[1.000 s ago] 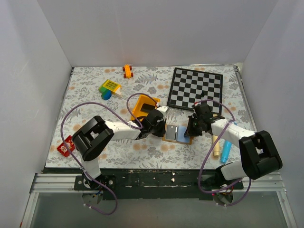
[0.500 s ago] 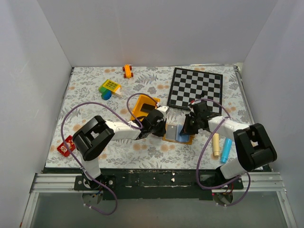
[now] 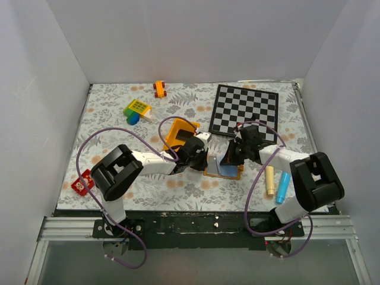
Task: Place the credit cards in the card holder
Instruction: Turn over the card slot in the card holder.
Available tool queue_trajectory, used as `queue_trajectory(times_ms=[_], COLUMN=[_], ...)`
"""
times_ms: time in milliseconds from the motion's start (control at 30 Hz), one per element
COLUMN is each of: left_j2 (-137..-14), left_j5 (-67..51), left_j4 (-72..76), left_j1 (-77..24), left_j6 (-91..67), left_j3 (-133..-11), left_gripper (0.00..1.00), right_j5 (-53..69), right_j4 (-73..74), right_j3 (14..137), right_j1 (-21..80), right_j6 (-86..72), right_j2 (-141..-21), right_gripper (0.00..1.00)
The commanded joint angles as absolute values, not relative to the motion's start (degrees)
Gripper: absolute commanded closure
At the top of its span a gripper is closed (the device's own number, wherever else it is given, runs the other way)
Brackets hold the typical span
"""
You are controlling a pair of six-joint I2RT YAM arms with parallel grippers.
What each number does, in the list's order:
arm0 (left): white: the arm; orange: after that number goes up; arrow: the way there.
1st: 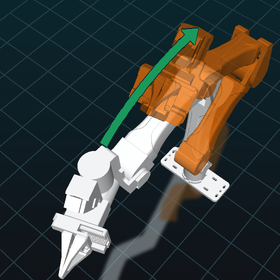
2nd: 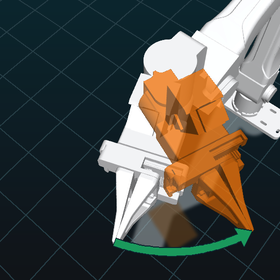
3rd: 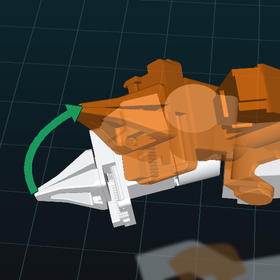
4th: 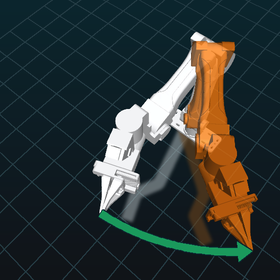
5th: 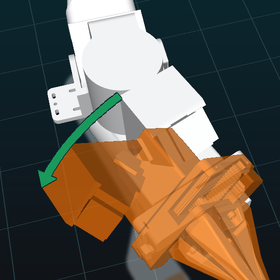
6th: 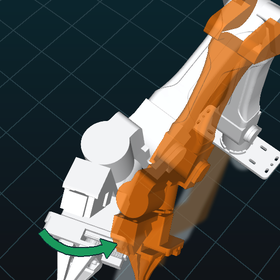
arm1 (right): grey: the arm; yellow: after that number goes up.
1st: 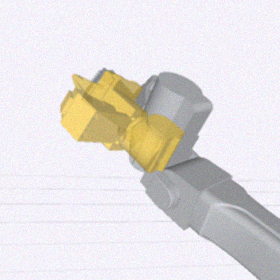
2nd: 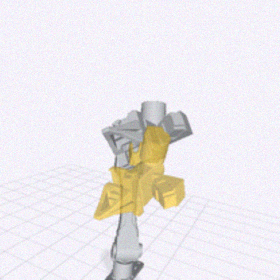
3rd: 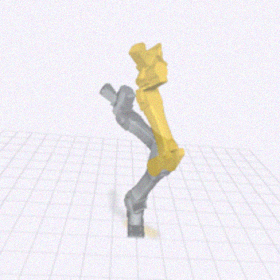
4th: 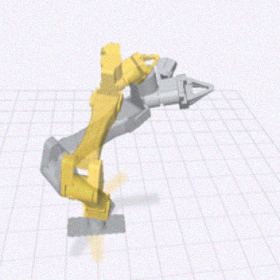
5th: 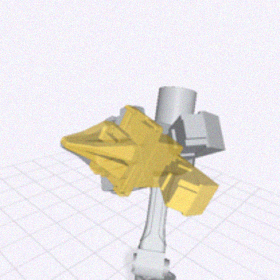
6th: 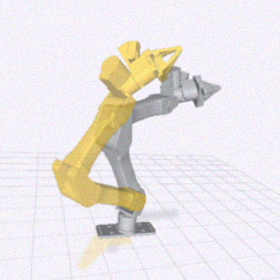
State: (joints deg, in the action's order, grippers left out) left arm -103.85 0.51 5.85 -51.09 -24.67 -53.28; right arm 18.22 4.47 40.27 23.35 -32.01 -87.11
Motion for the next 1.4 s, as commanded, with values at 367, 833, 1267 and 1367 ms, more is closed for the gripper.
queue_trajectory(times_ms=[367, 833, 1267, 1367], left_j2=[-105.0, -104.9, -105.4, -105.5], left_j5=[0.0, 0.0, 0.0, 0.0], left_j4=[4.7, 4.1, 4.4, 4.5], left_j1=[-51.1, -51.1, -51.1, -51.0], left_j6=[-24.7, -24.5, -24.9, -24.8], left_j3=[-52.7, -53.3, -53.5, -53.5], left_gripper=[1.0, 1.0, 1.0, 1.0], right_j5=[23.0, 25.2, 6.8, 1.1], right_j4=[-1.8, -3.0, 6.5, 11.1], right_j3=[41.9, 45.3, 46.1, 45.4], right_j1=[24.6, 26.6, 26.1, 25.6], right_j6=[-32.9, -32.9, -30.1, -30.6], right_j2=[-92.5, -95.5, -84.1, -81.7], right_gripper=[0.99, 0.99, 0.99, 0.96])
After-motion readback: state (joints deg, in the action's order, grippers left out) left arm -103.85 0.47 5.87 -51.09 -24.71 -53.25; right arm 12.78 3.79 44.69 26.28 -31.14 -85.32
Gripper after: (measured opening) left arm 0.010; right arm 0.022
